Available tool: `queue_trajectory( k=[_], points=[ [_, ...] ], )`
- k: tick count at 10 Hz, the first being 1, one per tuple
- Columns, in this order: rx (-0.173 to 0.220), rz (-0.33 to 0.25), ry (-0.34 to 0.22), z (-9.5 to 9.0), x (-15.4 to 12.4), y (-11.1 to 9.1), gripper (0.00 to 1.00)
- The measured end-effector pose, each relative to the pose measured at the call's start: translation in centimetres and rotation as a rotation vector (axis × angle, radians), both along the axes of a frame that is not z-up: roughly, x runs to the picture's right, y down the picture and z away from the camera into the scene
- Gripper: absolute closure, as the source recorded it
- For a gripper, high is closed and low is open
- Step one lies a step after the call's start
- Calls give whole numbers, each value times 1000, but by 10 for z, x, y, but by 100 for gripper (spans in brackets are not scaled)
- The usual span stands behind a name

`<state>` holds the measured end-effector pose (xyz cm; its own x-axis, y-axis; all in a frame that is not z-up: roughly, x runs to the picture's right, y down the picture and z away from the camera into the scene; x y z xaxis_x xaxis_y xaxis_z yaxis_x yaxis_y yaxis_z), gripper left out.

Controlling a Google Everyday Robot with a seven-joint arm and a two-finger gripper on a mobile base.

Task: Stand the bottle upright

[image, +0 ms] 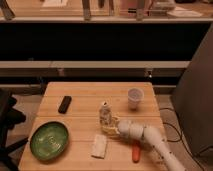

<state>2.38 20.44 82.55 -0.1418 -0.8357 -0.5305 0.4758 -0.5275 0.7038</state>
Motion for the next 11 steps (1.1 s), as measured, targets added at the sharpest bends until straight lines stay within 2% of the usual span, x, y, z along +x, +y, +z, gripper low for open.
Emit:
queue_trajectory(
  k=[2, 3, 4, 6, 7, 11],
  points=[
    [-15, -24, 6, 0, 0, 3, 62],
    [-22, -33, 12, -1, 0, 5, 57],
    [-24, -34, 13, 0, 1, 5, 40],
    [-24, -34, 13, 0, 1, 6, 23],
    [-24, -36, 13, 0, 0, 6, 20],
    [-36, -49, 27, -1, 4, 12, 20]
  ],
)
